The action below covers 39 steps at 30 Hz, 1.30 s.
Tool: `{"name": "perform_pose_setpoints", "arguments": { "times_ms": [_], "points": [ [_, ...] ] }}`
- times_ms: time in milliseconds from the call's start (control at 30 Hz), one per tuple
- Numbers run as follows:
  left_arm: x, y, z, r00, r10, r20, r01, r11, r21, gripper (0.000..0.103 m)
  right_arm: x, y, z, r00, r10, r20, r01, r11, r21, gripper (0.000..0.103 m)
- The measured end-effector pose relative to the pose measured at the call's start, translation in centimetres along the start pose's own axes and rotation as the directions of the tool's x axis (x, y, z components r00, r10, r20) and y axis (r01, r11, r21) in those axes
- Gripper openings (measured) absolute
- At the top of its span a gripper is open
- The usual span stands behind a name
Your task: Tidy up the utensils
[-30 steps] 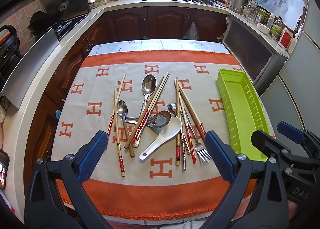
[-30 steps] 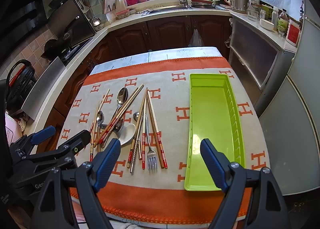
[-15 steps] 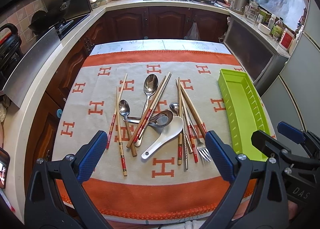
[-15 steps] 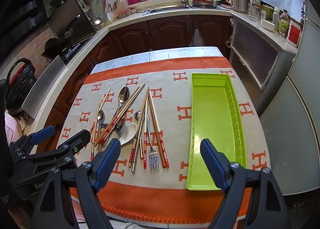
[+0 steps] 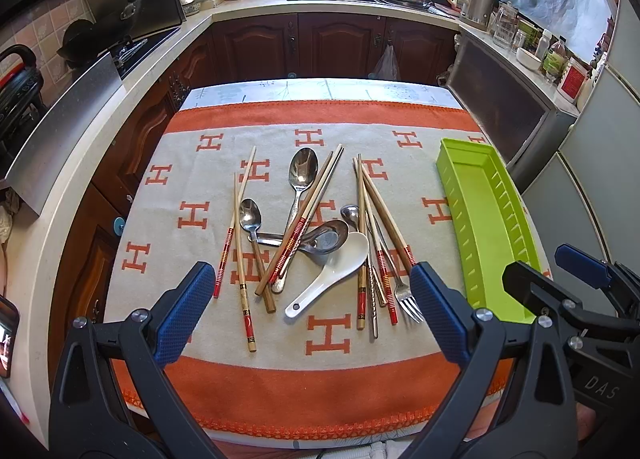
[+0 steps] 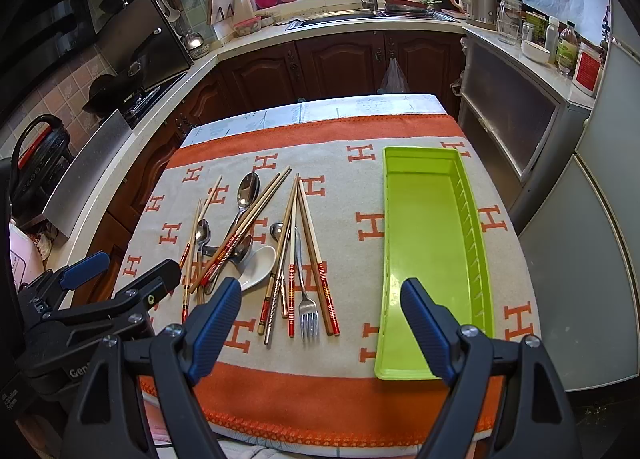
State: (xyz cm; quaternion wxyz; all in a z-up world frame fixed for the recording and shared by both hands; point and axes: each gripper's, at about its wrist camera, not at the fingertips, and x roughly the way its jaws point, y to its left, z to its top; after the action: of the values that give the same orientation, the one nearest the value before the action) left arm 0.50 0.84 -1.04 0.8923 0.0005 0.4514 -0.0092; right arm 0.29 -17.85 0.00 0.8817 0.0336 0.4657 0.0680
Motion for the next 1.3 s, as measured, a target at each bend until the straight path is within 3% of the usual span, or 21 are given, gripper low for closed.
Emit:
{"name": "perform_pose_setpoints", "arguments": {
  "times_ms": [900, 1300],
  "points": [
    [-0.5, 0.7, -0.2, 1.000, -0.017, 0.008, 0.017, 1.000, -0.007, 0.097, 0.2, 0.7, -0.1, 1.000, 0.016, -0.008, -0.016, 1.000, 0.000, 0.082],
    [1.8, 5.3, 3.4, 0.998, -0.036, -0.048, 0.034, 0.998, -0.046, 0.097, 2.3, 1.2, 3.1, 0.996, 0.068, -0.049, -0.069, 0.997, -0.025, 0.071]
  ]
}}
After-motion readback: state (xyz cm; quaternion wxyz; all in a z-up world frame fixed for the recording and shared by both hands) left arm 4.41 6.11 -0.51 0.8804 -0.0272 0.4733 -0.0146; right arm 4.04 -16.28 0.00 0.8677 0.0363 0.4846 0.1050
